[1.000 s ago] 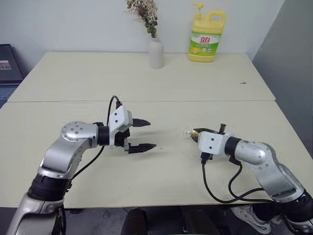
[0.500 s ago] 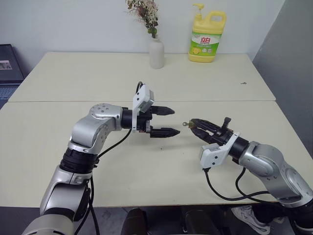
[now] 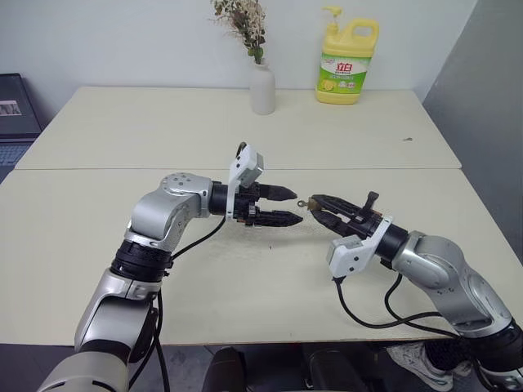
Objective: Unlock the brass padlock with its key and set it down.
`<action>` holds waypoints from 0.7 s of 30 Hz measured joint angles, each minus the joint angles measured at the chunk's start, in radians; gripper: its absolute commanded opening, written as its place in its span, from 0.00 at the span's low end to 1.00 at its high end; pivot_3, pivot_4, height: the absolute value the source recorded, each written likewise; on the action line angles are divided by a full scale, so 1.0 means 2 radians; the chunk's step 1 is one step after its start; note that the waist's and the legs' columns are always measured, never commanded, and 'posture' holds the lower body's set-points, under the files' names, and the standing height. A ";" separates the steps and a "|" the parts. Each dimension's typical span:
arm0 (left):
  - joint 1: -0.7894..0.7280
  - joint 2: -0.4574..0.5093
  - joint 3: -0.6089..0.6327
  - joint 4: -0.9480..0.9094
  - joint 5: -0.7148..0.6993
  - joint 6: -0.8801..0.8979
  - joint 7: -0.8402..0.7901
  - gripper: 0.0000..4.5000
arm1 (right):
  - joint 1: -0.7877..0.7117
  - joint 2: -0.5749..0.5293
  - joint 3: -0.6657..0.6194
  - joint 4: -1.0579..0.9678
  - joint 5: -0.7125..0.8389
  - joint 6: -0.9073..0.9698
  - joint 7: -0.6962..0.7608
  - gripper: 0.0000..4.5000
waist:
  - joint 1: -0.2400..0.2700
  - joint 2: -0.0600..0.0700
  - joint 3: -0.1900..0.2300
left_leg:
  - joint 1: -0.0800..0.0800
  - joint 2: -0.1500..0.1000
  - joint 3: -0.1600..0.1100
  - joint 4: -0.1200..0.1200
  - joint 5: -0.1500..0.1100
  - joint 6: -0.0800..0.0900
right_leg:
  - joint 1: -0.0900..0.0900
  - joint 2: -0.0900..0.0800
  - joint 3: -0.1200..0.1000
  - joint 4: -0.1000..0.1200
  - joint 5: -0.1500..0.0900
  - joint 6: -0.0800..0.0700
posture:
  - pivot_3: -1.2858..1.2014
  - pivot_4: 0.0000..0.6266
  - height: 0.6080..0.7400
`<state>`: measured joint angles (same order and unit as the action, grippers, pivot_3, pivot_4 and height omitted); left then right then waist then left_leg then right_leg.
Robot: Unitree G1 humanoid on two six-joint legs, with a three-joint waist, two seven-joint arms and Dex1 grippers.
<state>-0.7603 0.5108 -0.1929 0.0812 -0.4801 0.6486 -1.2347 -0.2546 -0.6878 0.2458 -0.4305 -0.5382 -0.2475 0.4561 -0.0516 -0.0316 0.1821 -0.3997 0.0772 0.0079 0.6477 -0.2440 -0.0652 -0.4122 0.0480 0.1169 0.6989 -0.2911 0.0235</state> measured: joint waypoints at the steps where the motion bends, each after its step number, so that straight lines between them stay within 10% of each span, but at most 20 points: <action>1: -0.001 -0.002 0.000 0.001 0.000 0.000 0.000 0.45 | -0.001 0.001 0.000 0.000 0.000 -0.002 0.000 0.21 | 0.000 0.000 0.000 | 0.000 0.000 0.000 0.000 0.000 0.000 | 0.000 0.000 0.000 0.000 0.000 0.000 | 0.52 0.24 1.00; 8: -0.009 -0.014 0.000 0.013 0.000 -0.001 -0.004 0.00 | -0.001 0.003 -0.003 0.002 0.004 -0.005 0.008 0.21 | 0.001 0.000 0.000 | 0.000 0.000 0.000 0.000 0.000 0.000 | 0.000 0.000 0.000 0.000 0.000 0.000 | 0.52 0.24 1.00; 21: -0.008 -0.022 -0.003 0.017 0.017 -0.024 -0.011 0.00 | 0.000 0.003 -0.014 0.003 0.006 -0.012 0.023 0.21 | 0.001 0.000 0.000 | 0.000 0.000 0.000 0.000 0.000 0.000 | 0.000 0.000 0.000 0.000 0.000 0.000 | 0.52 0.24 1.00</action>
<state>-0.7768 0.4668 -0.1994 0.1142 -0.4457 0.5998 -1.2574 -0.2543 -0.6821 0.2178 -0.4254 -0.5268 -0.2716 0.5022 -0.0497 -0.0316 0.1821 -0.3994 0.0770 0.0074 0.6479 -0.2440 -0.0652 -0.4115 0.0479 0.1168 0.6989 -0.2910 0.0234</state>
